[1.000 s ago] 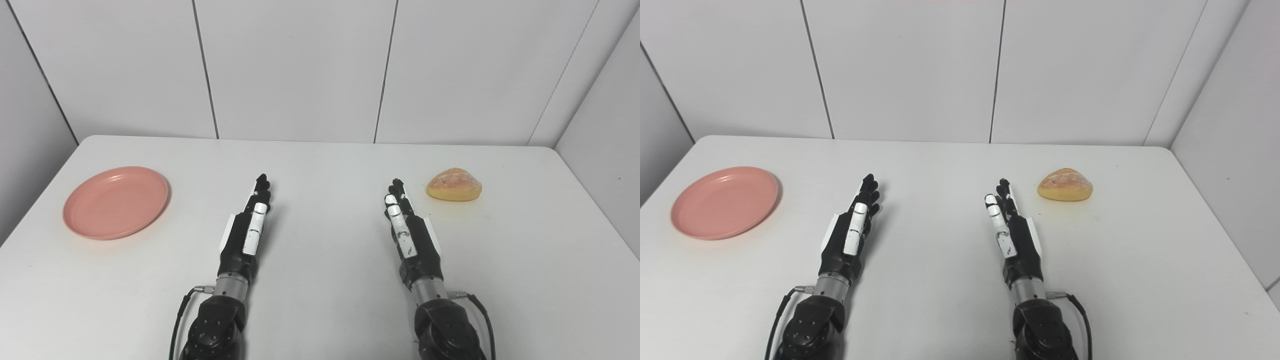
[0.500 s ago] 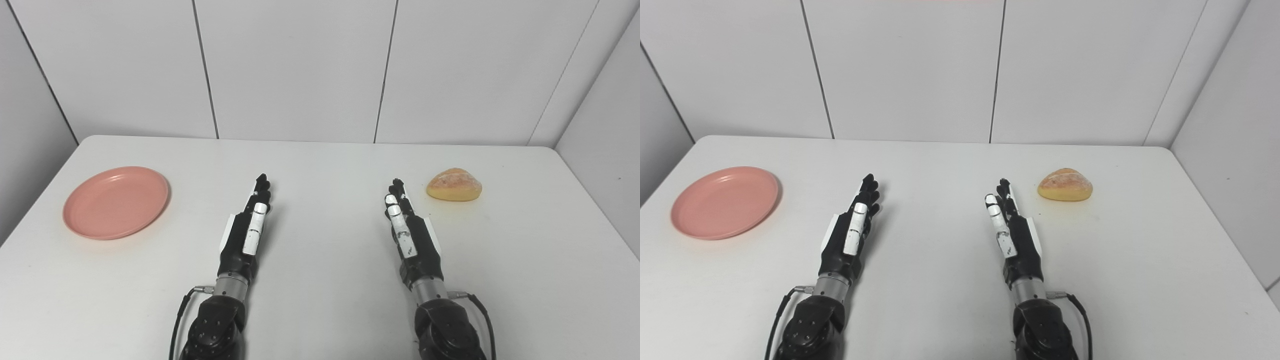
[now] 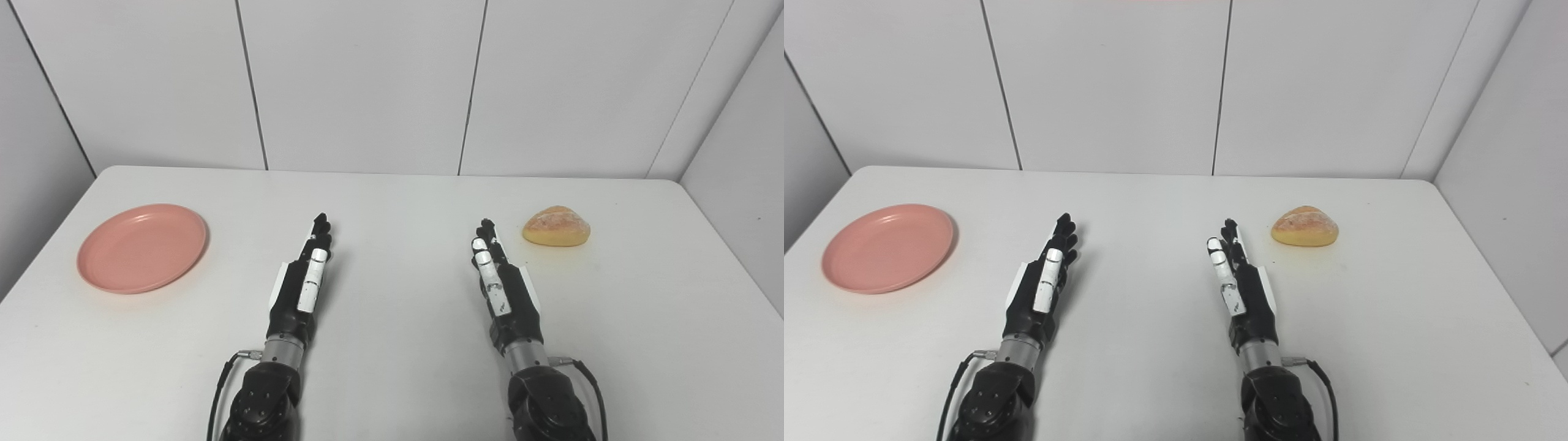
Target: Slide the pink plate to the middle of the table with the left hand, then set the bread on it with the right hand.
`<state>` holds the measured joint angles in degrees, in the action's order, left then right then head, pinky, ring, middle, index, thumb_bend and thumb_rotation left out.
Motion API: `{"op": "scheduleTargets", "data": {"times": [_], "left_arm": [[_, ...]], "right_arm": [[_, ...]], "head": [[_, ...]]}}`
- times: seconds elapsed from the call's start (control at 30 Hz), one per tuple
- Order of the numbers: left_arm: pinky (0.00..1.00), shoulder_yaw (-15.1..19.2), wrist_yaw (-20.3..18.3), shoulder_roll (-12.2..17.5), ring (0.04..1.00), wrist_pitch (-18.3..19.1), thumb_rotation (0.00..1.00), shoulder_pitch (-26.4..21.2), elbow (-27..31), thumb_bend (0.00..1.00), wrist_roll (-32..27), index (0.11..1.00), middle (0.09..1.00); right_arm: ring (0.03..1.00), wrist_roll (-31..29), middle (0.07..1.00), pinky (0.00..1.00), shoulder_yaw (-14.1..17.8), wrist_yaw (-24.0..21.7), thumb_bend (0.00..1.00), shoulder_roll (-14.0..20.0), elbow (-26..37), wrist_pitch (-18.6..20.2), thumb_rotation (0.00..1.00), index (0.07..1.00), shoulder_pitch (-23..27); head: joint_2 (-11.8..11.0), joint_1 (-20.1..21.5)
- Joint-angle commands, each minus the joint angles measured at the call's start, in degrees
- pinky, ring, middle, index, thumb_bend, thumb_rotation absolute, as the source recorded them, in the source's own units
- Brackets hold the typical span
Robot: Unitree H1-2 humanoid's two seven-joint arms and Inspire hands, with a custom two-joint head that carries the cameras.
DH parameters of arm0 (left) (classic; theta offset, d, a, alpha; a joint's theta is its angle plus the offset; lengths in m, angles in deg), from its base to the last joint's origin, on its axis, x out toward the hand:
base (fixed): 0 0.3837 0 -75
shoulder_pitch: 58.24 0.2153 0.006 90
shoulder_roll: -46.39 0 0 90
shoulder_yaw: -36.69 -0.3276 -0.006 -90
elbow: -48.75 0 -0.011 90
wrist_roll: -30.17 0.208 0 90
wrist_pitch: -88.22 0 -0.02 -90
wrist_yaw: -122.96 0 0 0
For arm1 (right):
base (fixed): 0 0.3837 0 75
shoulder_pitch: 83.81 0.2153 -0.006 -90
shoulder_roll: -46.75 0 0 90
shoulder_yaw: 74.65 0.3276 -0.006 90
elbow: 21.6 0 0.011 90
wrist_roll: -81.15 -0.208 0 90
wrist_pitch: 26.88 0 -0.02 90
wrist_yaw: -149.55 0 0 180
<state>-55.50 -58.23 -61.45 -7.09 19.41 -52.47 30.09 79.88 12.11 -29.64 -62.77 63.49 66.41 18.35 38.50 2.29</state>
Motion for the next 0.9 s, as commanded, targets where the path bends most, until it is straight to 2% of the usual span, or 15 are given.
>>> {"op": "scheduleTargets", "data": {"times": [0.0,0.87], "left_arm": [[0.99,-0.1,-0.3,-0.2,0.998,-0.6,1.0,-1.0,0.8,0.6,-0.4,0.971,0.999],[1.0,-0.1,-0.5,0.0,1.0,-0.3,1.0,-1.1,0.9,0.61,-0.5,0.976,1.0]], "right_arm": [[1.0,-0.2,1.0,1.0,0.2,-0.2,0.61,-0.4,1.7,-1.6,0.87,1.0,2.5],[1.0,-0.8,1.0,1.0,-0.1,-0.8,0.64,-0.2,1.6,-1.6,0.85,1.0,2.4]], "head": [[0.0,-0.1],[0.0,0.0]]}}
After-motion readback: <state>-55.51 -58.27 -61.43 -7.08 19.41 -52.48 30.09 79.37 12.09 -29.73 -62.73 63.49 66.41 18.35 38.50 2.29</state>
